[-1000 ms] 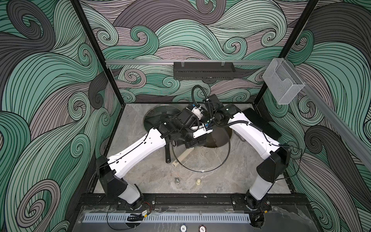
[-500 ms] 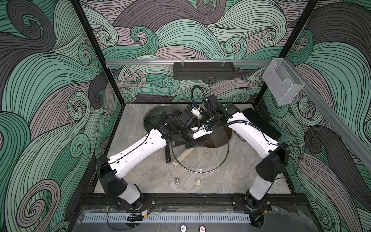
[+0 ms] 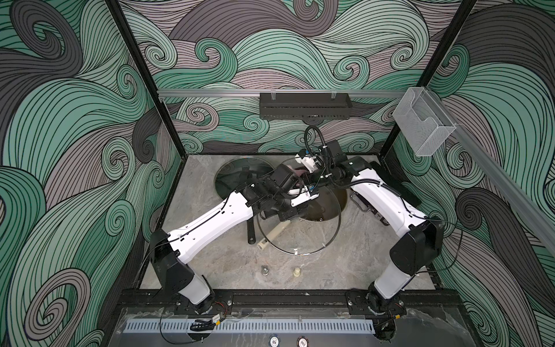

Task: Wipe the pot lid with a cloth
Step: Place the pot lid on the cooking pot.

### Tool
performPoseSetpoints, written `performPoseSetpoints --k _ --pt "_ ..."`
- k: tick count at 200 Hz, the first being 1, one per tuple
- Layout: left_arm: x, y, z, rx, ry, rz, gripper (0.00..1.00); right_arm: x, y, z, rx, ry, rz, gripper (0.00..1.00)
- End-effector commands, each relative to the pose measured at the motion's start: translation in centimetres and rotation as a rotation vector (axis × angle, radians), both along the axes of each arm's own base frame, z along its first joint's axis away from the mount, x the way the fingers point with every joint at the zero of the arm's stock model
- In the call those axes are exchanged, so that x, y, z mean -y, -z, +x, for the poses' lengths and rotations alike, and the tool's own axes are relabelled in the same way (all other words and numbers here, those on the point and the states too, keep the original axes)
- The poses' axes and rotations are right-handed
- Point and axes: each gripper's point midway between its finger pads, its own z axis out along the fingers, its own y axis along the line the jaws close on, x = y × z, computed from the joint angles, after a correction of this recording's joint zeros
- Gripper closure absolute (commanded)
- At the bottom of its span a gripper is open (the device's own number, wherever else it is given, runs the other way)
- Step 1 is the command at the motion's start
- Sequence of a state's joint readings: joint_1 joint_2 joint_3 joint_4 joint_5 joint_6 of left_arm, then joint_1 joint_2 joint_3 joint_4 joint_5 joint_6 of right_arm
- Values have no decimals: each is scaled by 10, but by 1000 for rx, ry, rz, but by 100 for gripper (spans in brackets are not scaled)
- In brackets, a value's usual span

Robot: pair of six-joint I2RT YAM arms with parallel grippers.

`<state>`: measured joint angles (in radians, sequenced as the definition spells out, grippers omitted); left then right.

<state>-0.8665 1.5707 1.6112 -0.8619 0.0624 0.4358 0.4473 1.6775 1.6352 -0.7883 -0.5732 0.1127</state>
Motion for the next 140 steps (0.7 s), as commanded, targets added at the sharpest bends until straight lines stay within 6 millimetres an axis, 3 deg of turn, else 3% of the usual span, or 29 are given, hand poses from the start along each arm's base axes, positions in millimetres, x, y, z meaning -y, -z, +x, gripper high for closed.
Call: performPoseSetpoints --k 1,34,66,115,140 --pt "12 -71 25 163 -49 -163 100 34 -7 17 25 151 -7 100" --pt "11 -72 41 157 -91 -165 100 80 -11 23 33 285 -3 100" --pt "13 -78 65 150 -153 -186 100 129 -14 14 48 434 -18 100" --pt "25 -74 107 96 -212 -200 100 210 -10 -25 32 714 35 100" --pt "31 -72 131 62 -258 -217 100 237 2 -48 28 825 43 100"
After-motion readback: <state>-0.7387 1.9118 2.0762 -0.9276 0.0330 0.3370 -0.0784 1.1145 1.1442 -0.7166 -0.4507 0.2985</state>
